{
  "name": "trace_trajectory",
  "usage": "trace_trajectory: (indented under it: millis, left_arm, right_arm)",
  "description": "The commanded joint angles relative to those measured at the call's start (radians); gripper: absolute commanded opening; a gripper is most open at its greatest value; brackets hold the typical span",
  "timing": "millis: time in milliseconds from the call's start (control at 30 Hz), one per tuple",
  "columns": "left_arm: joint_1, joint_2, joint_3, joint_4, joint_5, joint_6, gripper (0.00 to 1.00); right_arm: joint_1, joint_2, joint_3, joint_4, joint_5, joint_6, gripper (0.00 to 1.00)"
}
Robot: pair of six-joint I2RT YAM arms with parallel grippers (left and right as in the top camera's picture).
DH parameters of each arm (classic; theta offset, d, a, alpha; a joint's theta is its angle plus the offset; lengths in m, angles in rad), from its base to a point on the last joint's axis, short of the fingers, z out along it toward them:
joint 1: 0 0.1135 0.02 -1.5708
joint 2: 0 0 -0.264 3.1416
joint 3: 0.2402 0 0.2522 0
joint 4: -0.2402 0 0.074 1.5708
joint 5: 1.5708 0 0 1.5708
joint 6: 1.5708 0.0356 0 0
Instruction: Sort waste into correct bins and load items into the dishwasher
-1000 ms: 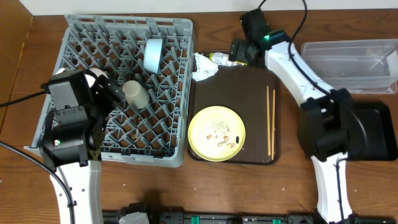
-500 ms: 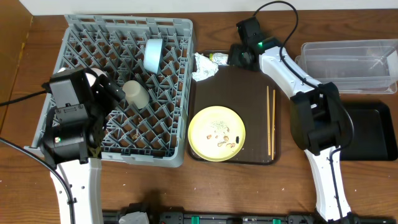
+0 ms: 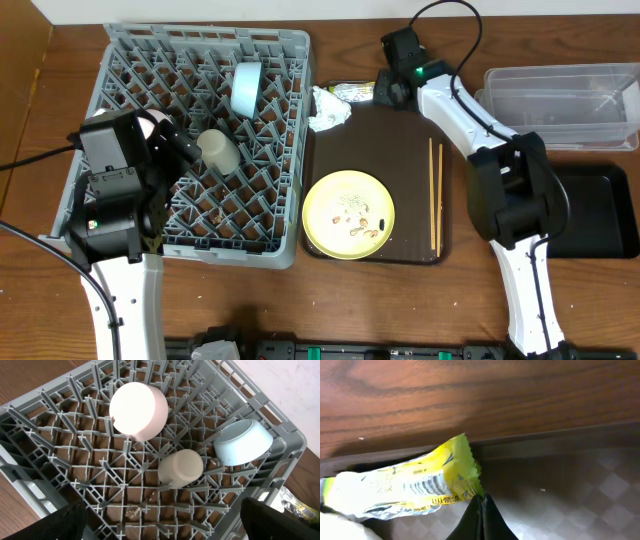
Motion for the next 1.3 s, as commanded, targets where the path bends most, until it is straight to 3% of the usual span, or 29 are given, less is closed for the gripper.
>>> trace_trajectory:
  millis: [0, 333, 533, 633, 733, 833, 867, 900, 967, 1067, 1267]
  left_arm:
    - [0.005, 0.006, 0.002, -0.003, -0.009, -0.001, 0.98]
    - [0.005, 0.006, 0.002, -0.003, -0.009, -0.002, 0.98]
    - [0.005, 0.006, 0.002, -0.003, -0.009, -0.002, 0.98]
    - [0.005, 0.006, 0.002, -0.003, -0.009, -0.002, 0.98]
    - [0.005, 0.006, 0.002, -0.003, -0.009, -0.001, 0.98]
    - [0.005, 0.006, 0.002, -0.003, -0.009, -0.001, 0.98]
    - [0.005, 0.006, 0.002, -0.003, -0.009, -0.001, 0.98]
    - [0.005, 0.006, 0.002, -0.003, -0.009, -0.001, 0.98]
    - [0.005, 0.006, 0.002, -0.003, -0.009, -0.002, 0.98]
    - [0.005, 0.006, 0.002, -0.003, -0.009, -0.001, 0.98]
    - [0.005, 0.006, 0.002, -0.003, -0.009, -0.001, 0.98]
  right_arm:
    - [-0.042, -0.053, 0.021, -0.027, 0.015, -0.001, 0.01]
    - [-0.166, -0.376, 0.021, -0.154, -0.071, -0.048, 0.01]
    - [-0.22, -0.476, 0.021, -0.211, -0.209, -0.076, 0.02]
    - [-0.205, -0.458, 0.019, -0.208, -0.218, -0.074, 0.31]
    - [-0.171, -0.417, 0.018, -0.171, -0.218, -0.124, 0.33]
    - [-0.109, -0.352, 0.018, -0.078, -0.215, -0.436, 0.42]
    - [-0.086, -0.326, 0.018, -0.057, -0.209, -0.569, 0.58]
    - [-0.056, -0.287, 0.018, -0.043, -0.195, -0.733, 0.82]
    - [-0.029, -0.24, 0.018, -0.027, -0.168, -0.842, 0.96]
    - [0.001, -0.17, 0.018, 0.006, -0.168, -0.923, 0.99]
    - [0.038, -0.057, 0.018, 0.011, -0.164, -1.136, 0.93]
